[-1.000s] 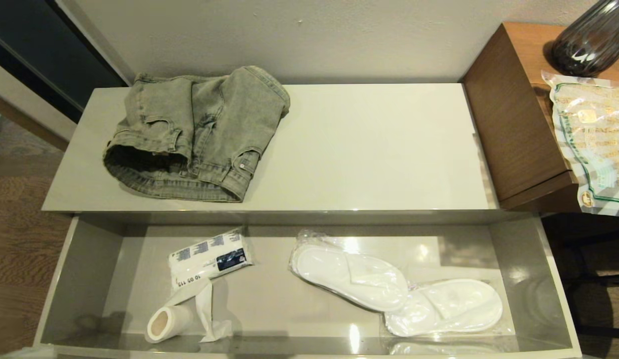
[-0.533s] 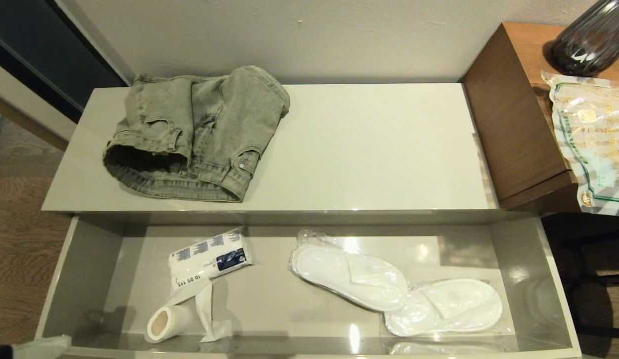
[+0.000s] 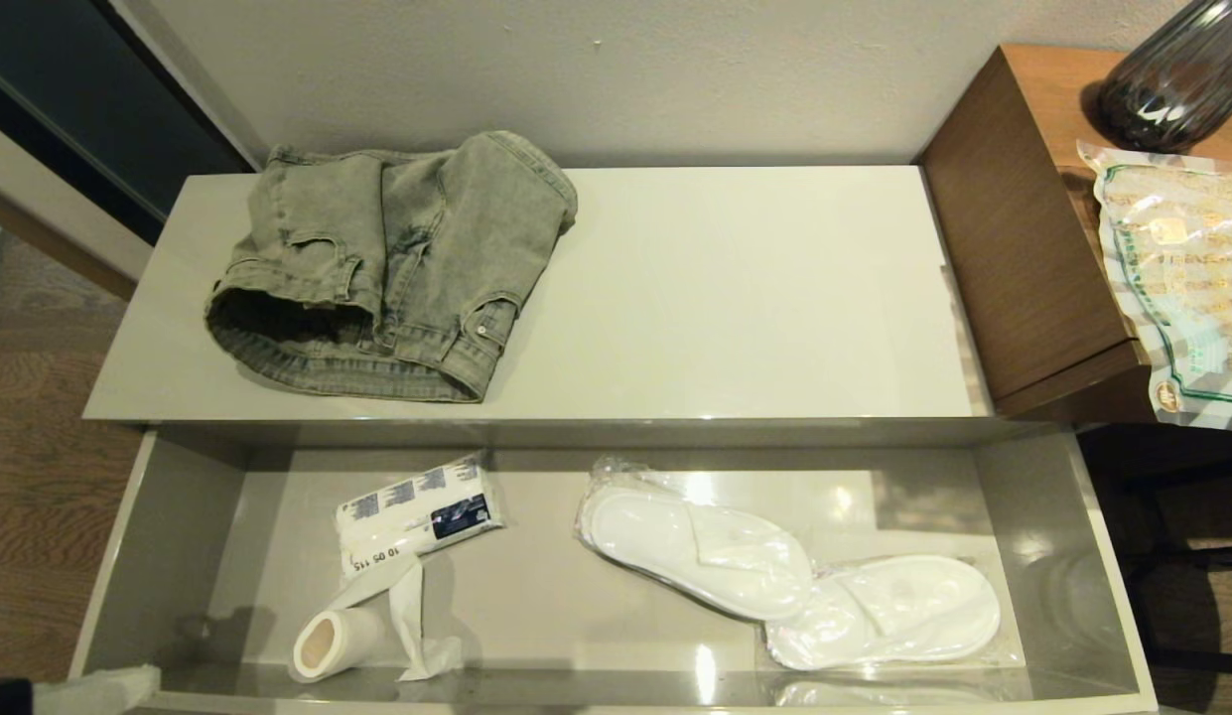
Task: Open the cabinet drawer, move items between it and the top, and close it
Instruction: Pick up the shorts on the table
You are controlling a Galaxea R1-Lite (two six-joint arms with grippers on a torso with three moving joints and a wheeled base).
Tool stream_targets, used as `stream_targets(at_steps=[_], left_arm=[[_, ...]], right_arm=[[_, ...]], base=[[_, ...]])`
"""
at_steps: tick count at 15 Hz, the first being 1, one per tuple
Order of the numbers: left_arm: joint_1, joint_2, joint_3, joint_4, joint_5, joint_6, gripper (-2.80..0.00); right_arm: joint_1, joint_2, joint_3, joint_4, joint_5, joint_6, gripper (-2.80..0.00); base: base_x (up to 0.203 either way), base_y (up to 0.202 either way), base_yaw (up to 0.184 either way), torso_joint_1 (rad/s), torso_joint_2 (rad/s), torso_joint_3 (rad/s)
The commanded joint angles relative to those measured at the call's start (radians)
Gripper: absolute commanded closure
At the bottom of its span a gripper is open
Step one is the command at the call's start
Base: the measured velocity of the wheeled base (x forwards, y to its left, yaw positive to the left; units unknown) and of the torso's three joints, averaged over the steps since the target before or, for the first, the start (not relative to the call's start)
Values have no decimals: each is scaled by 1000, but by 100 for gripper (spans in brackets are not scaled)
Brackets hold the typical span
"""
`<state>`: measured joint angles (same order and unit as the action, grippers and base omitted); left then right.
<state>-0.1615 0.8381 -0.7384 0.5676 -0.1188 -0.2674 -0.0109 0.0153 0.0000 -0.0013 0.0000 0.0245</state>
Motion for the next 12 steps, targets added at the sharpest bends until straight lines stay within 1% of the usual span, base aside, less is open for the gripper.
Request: stream_targets(at_steps=[1, 2, 4, 7, 9, 12], left_arm=[[0, 0, -13, -23, -1, -4, 0], [0, 9, -26, -59, 0, -9, 0], [1, 36, -58, -92, 4, -12, 0], [2, 123, -132, -146, 26, -6, 0], [2, 165, -152, -210, 53, -4, 0], [-1, 262, -196, -311, 124, 19, 0]], right_arm=[[0, 2, 2, 0, 0, 0, 0], [0, 2, 2, 0, 0, 0, 0], [0, 2, 2, 0, 0, 0, 0], [0, 2, 2, 0, 0, 0, 0], [0, 2, 2, 0, 0, 0, 0], [0, 2, 2, 0, 0, 0, 0]], base=[[0, 0, 0, 0, 0, 0], [0, 0, 0, 0, 0, 0], [0, 0, 0, 0, 0, 0], [0, 0, 0, 0, 0, 0], [0, 0, 0, 0, 0, 0], [0, 0, 0, 0, 0, 0]])
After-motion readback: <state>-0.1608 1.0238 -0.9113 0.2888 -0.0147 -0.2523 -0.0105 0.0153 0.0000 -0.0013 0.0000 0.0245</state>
